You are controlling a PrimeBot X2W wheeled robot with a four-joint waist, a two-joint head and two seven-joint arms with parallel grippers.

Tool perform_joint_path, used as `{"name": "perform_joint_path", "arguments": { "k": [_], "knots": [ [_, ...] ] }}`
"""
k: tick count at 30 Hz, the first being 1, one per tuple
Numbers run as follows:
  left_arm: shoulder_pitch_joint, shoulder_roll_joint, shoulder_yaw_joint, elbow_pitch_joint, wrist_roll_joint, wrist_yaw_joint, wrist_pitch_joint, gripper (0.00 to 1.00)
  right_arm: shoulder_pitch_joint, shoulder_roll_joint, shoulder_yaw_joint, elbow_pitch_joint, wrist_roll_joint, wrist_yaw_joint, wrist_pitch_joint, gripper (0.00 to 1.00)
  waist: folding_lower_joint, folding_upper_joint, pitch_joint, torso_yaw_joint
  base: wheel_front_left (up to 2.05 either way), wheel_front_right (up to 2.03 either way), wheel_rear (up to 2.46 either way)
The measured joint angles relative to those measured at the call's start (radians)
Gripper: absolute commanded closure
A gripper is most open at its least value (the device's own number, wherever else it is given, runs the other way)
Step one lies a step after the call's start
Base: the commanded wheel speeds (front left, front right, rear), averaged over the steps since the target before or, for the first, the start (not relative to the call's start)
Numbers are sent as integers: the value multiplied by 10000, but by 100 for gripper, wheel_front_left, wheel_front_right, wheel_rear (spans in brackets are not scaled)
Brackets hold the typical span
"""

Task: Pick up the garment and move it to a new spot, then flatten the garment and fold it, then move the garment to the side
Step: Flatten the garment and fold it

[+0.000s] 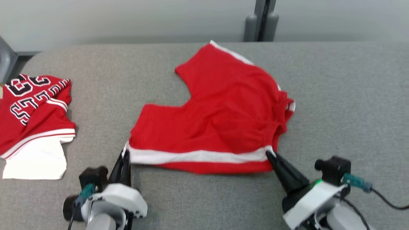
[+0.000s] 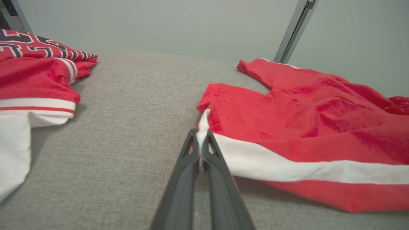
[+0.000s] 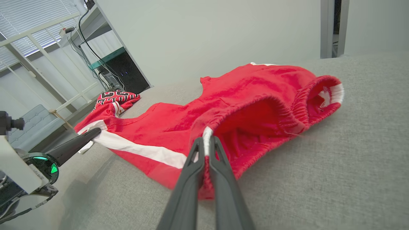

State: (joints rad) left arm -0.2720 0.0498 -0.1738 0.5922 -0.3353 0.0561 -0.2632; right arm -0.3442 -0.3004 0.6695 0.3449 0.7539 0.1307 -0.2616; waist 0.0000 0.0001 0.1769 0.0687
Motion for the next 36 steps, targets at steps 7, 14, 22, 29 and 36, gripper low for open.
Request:
{"name": "perform_joint_path", "arguments": {
  "k": [7, 14, 22, 29, 36],
  "knots": [
    [1679, -10, 272, -190, 136, -23, 0, 100, 1785, 180, 105, -280, -121, 0, 0, 100, 0, 0, -1163, -136, 0, 0, 0],
    [2923, -10, 504, -349, 180, -27, 0, 100, 2801, 58, 453, -493, -2, 0, 0, 100, 0, 0, -2008, -412, 0, 0, 0],
    [2741, -2, 713, -1202, 470, -211, -2, 100, 2951, 211, -86, -1087, 522, 0, 0, 100, 0, 0, -1832, -768, 0, 0, 0],
    [-273, 556, 127, -617, 1131, -905, 347, 100, 2154, 989, -1279, -1327, 1095, -2, -2, 100, 0, 0, -998, -1139, 0, 0, 0],
    [-4010, 1143, -679, 943, 1802, -1461, 1739, 100, 990, 2123, -2535, -782, 754, -2, -27, 100, 0, -1, 176, -1815, 0, 0, 0]
  ]
}}
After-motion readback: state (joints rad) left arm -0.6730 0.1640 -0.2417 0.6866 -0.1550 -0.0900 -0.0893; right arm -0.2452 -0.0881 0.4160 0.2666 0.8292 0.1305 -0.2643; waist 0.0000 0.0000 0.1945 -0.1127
